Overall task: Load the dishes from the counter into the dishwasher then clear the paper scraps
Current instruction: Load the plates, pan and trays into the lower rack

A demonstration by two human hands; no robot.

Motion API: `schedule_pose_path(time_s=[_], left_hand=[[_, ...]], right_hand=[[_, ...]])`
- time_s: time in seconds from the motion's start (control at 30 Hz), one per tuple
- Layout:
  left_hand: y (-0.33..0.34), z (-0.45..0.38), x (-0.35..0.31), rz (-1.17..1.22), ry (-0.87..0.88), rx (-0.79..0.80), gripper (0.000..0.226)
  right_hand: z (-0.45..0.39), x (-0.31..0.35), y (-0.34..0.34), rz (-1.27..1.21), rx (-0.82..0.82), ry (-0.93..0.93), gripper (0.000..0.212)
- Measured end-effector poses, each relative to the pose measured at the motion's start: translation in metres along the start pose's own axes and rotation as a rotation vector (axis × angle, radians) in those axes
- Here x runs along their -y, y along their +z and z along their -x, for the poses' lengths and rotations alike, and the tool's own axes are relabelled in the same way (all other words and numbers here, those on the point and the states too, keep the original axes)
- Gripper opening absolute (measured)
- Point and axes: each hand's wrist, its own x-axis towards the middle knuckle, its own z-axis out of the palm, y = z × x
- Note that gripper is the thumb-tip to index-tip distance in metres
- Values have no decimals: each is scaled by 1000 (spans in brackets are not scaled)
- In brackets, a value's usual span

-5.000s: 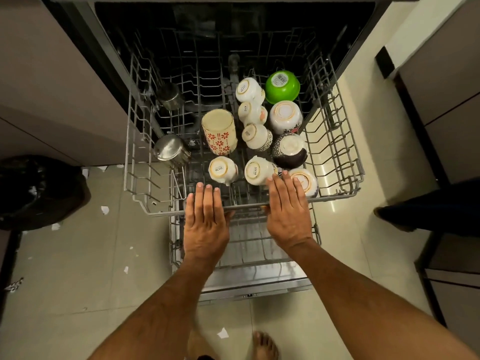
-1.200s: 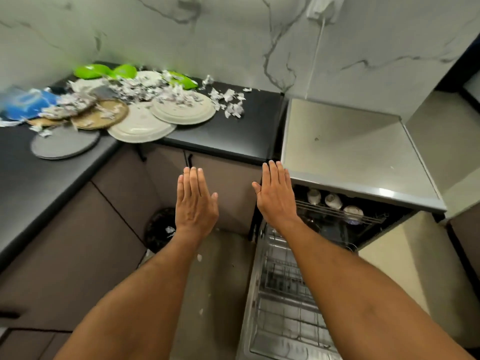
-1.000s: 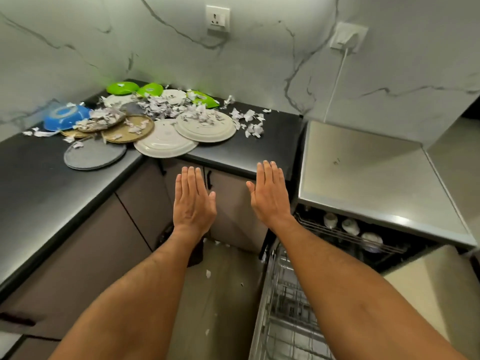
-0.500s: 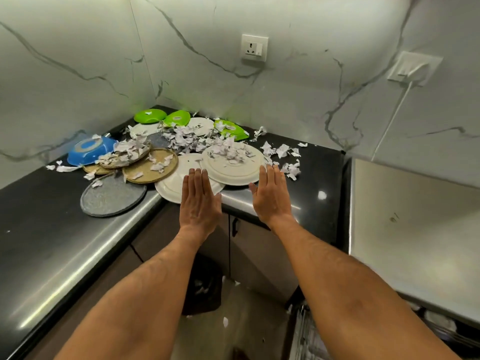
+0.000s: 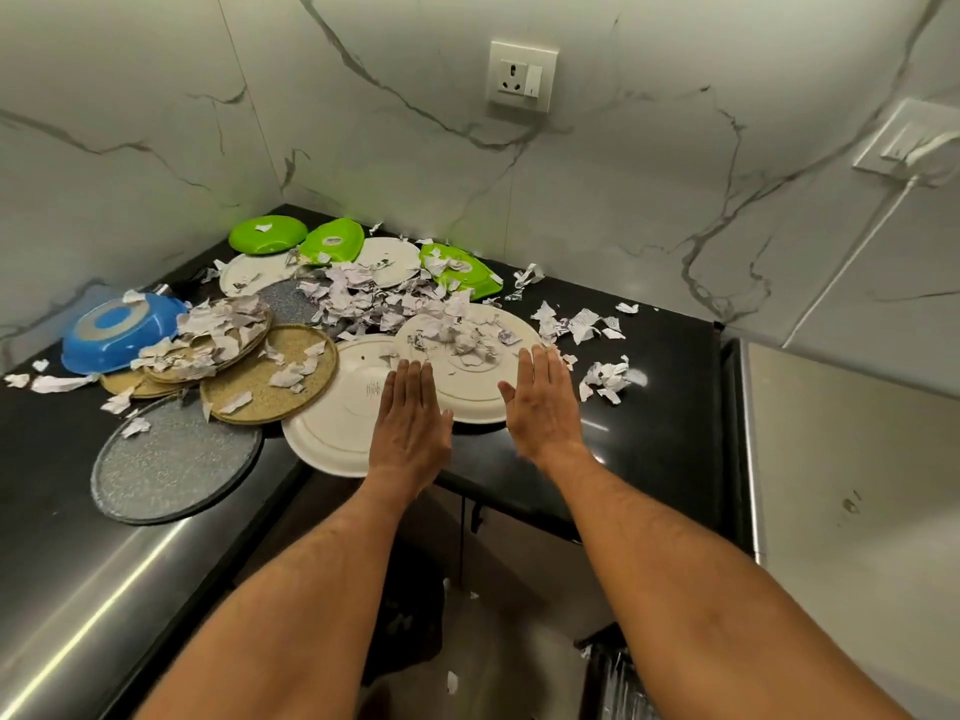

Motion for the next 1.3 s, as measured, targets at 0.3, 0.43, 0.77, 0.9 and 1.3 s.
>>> schedule_pose_path(time_s=[0.3, 0.43, 0.77, 0.9, 1.3], left_hand=[[54, -53, 31, -80, 376, 162, 71], [75, -68, 35, -142, 596, 218, 73], [72, -93, 35, -330, 953, 67, 67], [52, -109, 38, -361, 970, -74, 57], [-32, -174, 5, 164, 748, -450, 32]], right_hand=[[-23, 18, 51, -202, 172, 356, 50], [-25, 28, 65, -233, 197, 432, 53], [-26, 16, 68, -191, 159, 319, 42], [-29, 10, 54, -163, 105, 224, 75], [-94, 4, -20, -43, -291, 247, 19]])
